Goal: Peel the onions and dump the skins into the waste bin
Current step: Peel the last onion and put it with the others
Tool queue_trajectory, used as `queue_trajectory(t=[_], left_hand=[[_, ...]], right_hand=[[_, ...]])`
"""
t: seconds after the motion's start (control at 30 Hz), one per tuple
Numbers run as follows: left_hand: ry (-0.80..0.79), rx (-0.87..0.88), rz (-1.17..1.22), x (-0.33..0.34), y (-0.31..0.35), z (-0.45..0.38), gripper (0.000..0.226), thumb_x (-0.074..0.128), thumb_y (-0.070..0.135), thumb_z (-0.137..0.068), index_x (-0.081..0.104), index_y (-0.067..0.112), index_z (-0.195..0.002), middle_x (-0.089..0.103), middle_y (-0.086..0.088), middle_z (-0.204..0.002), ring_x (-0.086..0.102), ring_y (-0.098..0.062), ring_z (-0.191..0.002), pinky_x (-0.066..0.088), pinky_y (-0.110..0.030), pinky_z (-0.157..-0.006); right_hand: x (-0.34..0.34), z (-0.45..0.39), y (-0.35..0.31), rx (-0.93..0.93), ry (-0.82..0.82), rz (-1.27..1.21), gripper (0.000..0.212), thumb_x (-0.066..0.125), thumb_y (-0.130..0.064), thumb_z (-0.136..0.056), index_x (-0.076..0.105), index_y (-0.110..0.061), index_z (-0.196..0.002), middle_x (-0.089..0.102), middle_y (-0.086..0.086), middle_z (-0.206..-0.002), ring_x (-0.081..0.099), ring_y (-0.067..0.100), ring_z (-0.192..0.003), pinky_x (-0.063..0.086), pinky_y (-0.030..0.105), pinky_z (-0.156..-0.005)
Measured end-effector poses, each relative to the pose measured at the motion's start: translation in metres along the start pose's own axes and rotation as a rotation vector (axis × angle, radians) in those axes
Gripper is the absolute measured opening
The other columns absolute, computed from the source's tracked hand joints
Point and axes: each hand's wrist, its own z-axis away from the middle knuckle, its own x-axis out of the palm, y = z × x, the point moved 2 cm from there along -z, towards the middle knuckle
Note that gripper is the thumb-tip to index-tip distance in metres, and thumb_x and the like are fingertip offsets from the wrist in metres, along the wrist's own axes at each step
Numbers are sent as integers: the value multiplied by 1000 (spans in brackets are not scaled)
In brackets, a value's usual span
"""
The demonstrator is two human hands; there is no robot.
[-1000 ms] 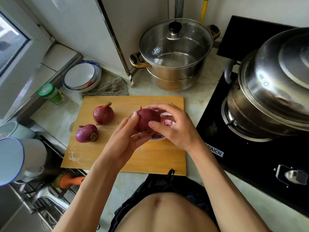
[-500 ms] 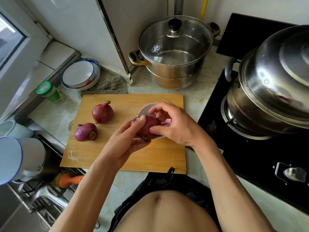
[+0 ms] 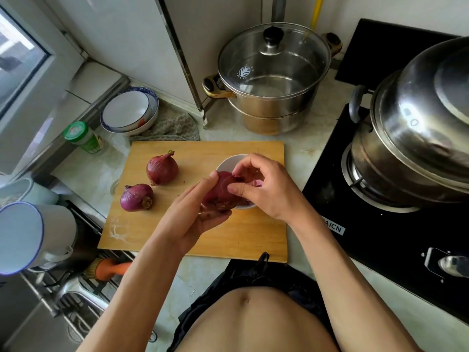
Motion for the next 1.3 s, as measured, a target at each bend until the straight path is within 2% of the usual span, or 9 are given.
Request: queue_trajectory(t=[0.1, 0.2, 0.27, 0.43, 0.7, 0.83, 1.03, 1.2, 1.3], left_hand=[[9, -11, -12, 1, 3, 3, 52, 74, 48, -82, 72, 12, -120, 69, -25, -117, 77, -31, -87, 64, -35, -75], [5, -12, -44, 3, 3, 4, 59, 76, 50, -75, 71, 14, -121, 67, -26, -121, 77, -32, -88, 64, -34, -75], [10, -17, -56, 4, 2, 5, 54, 75, 50, -77, 71, 15, -118, 67, -25, -120, 76, -32, -89, 64, -35, -76], [25, -74, -24, 11, -1, 4, 35, 71, 47, -90, 73, 17, -108, 71, -22, -106, 73, -33, -93, 64, -39, -82], [79, -93, 103, 9, -1, 1, 50, 73, 51, -88, 69, 11, -119, 63, -25, -119, 73, -31, -94, 64, -42, -86], [92, -77, 181, 4, 2, -1, 54, 73, 52, -86, 67, 11, -121, 63, -26, -119, 77, -30, -81, 63, -43, -89], [102, -59, 233, 0, 2, 0, 53, 71, 51, -88, 66, 11, -121, 65, -25, -112, 77, -29, -79, 64, -41, -83], [115, -64, 226, 0, -1, 1, 46, 72, 49, -89, 66, 12, -116, 65, -26, -112, 76, -31, -85, 63, -41, -88], [126, -57, 226, 1, -2, 1, 42, 71, 47, -91, 66, 13, -116, 64, -27, -115, 74, -33, -92, 61, -43, -93]], right_hand=[[0, -1, -2, 0, 22, -14, 16, 80, -19, -83, 65, -24, -85, 64, -15, -83, 62, 7, -83, 54, 30, -73], [-4, -2, -1, 3, 16, 28, 11, 77, -21, -86, 67, -17, -84, 66, -5, -84, 63, 18, -86, 55, 47, -78], [-5, -1, -1, -19, 4, 53, 11, 75, -20, -88, 67, -13, -85, 66, -3, -85, 62, 19, -85, 55, 50, -77], [-6, 3, -1, -63, 9, 125, 11, 70, -18, -92, 64, -10, -88, 62, -2, -88, 58, 16, -86, 54, 44, -77], [-12, 10, 0, -49, -4, 124, 11, 71, -20, -92, 63, -18, -84, 62, -12, -84, 58, 6, -83, 49, 36, -74], [-13, 11, 3, -8, 34, 98, 10, 72, -17, -90, 65, -15, -84, 64, -10, -81, 60, 7, -79, 51, 33, -74], [-16, 11, 6, 32, 160, 31, 11, 72, -12, -91, 67, -5, -84, 65, -10, -71, 62, -1, -66, 47, 16, -64], [-11, 6, 18, 60, 250, 188, 9, 75, -18, -87, 72, -11, -82, 71, -4, -80, 64, 9, -76, 51, 24, -69], [-2, 1, 28, 91, 214, 269, 7, 74, -20, -88, 78, -14, -87, 72, -6, -86, 64, 7, -81, 52, 25, -75]])
